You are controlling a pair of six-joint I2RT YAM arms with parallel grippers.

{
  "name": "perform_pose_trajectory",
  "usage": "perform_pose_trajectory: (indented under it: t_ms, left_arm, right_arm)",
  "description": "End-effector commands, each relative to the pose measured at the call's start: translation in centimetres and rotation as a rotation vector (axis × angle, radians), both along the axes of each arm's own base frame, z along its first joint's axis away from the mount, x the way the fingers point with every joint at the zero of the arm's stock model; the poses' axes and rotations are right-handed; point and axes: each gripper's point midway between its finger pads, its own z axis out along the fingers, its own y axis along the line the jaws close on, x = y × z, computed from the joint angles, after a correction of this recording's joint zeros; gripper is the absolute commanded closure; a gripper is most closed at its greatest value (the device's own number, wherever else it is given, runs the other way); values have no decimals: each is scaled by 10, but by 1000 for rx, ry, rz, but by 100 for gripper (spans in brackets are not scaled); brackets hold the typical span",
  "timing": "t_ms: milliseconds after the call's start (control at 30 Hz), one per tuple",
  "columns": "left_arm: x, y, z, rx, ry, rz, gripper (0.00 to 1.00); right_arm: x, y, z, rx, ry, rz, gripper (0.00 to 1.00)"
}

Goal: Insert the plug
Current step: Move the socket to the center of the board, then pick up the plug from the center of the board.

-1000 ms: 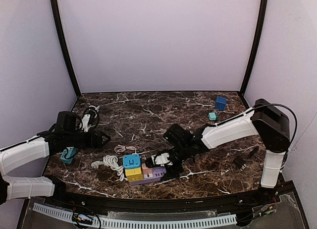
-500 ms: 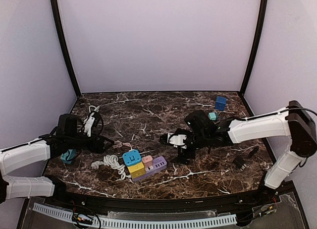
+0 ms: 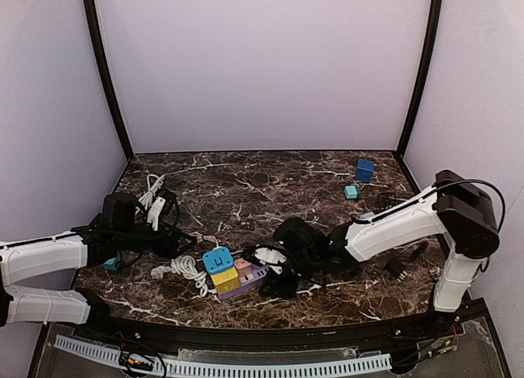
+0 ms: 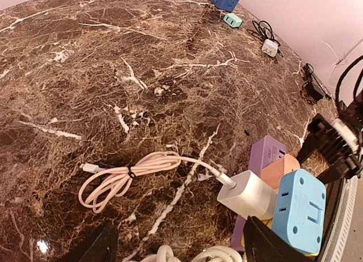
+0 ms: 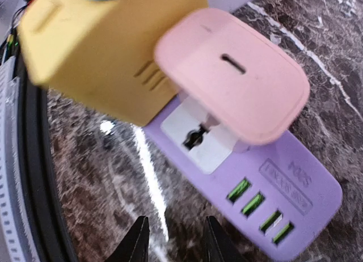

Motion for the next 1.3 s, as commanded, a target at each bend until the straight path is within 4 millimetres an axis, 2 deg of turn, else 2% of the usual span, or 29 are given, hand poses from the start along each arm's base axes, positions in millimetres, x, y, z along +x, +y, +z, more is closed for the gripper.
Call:
perform_pose_trajectory:
  t_ms: [0, 33, 167, 300, 400, 467, 533, 567, 633, 667, 733, 833, 900, 933, 1033, 1100, 1200, 1267]
  left_arm:
    - [2, -1, 5, -6, -28, 0, 23]
    - [2, -1, 6, -5, -33, 2, 23]
    - [7, 0, 8, -8, -46, 20, 23]
    - [10, -1, 11, -5, -55, 17, 23]
    - [12, -1, 14, 2, -66, 22, 23]
    - [14, 0, 16, 0, -78, 28, 23]
    - [16, 0, 19, -5, -91, 37, 23]
    - [17, 1, 20, -6, -95, 41, 23]
    - [18, 3, 22, -5, -105, 53, 23]
    - [19, 4, 23, -6, -112, 61, 23]
    - [20, 6, 23, -12, -116, 84, 23]
    - [19, 12, 16, -28, -82, 135, 22]
    - [19, 19, 9, -31, -64, 178, 21]
    - [20, 22, 10, -33, -70, 202, 21]
    - [20, 28, 5, -31, -76, 230, 20]
    - [18, 30, 4, -35, -78, 240, 20]
    - [16, 39, -1, -36, -80, 275, 19]
    - [16, 45, -4, -38, -83, 301, 19]
  right_arm:
    - [28, 15, -13, -52, 27, -86, 69]
    - [37, 15, -16, -59, 20, -110, 69]
    - [98, 12, -14, -29, -37, -218, 69]
    - [148, 37, 3, 82, -95, -205, 68]
    - [179, 47, 9, 87, -134, -201, 68]
    - [198, 44, 16, 76, -152, -226, 66]
    - [218, 30, 31, 60, -180, -290, 62]
    - [231, 14, 39, 35, -210, -353, 57]
    - [250, -25, 60, -1, -261, -490, 39]
    - [262, -54, 71, -20, -291, -581, 28]
    - [271, -105, 92, -30, -319, -735, 4]
    - [277, -187, 112, -34, -320, -998, 1]
    - [274, -240, 113, -52, -305, -1203, 1]
    - [272, -257, 112, -66, -302, -1245, 1]
    - [268, -279, 104, -125, -246, -1221, 1]
    - [263, -300, 91, -250, -204, -1263, 1]
    - [245, -331, 70, -395, -73, -1407, 5]
    - [230, -338, 57, -383, 32, -1529, 9]
